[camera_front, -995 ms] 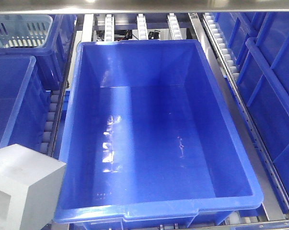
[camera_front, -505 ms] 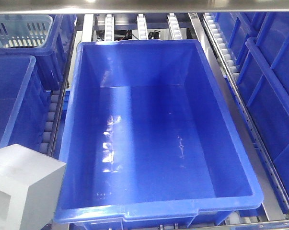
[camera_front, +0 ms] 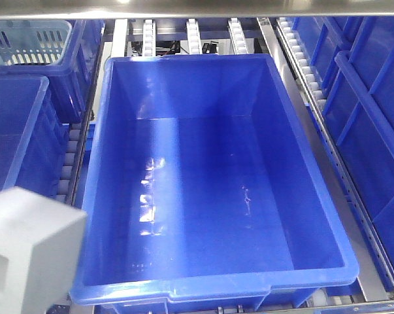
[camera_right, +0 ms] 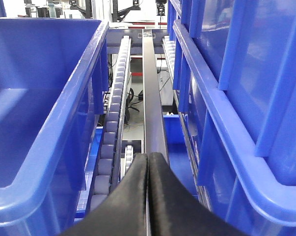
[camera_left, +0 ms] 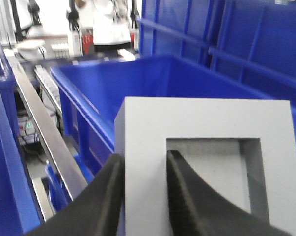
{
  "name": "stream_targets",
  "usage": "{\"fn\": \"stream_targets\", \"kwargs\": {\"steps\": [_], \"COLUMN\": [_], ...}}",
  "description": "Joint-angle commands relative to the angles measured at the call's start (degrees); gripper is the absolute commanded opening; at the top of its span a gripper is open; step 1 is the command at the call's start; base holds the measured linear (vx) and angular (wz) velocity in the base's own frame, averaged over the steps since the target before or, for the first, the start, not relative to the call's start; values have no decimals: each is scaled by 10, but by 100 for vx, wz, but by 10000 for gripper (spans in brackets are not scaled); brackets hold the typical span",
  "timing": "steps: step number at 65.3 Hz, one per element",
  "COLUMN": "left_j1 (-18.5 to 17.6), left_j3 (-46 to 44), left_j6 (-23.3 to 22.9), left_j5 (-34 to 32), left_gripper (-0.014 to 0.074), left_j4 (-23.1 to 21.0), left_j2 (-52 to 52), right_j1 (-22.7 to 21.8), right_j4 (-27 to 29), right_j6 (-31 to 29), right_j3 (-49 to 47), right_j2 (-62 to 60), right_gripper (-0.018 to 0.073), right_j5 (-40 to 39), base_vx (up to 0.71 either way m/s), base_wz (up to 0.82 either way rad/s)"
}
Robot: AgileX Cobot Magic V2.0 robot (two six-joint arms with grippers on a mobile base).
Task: Sort gray base to blue bin
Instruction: 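Swing the left gripper with the block over the blue bin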
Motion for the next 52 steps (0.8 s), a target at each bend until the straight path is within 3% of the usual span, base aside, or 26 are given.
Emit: {"fn": "stream_targets", "kwargs": {"steps": [1, 12, 37, 52], "left_j1": [-2, -2, -3, -50], "left_j3": [-33, -89, -254, -337], "left_j6": [-3, -3, -3, -1], "left_j5": [-79, -80, -85, -90], "left_gripper": [14, 45, 133, 150], "left_j4": [-11, -12, -60, -60], "left_j2": [32, 129, 385, 510], "right_j1": [-2, -2, -2, -2], "right_j4": [-4, -4, -4, -4], "right_j6": [-4, -4, -4, -4], "right_j3": [9, 9, 9, 9], "right_j2": [-6, -6, -6, -6], "right_gripper": [-9, -9, -9, -9], "right_j5": [-42, -42, -42, -42], "base_vx": [0, 0, 0, 0], "base_wz": [0, 0, 0, 0]}}
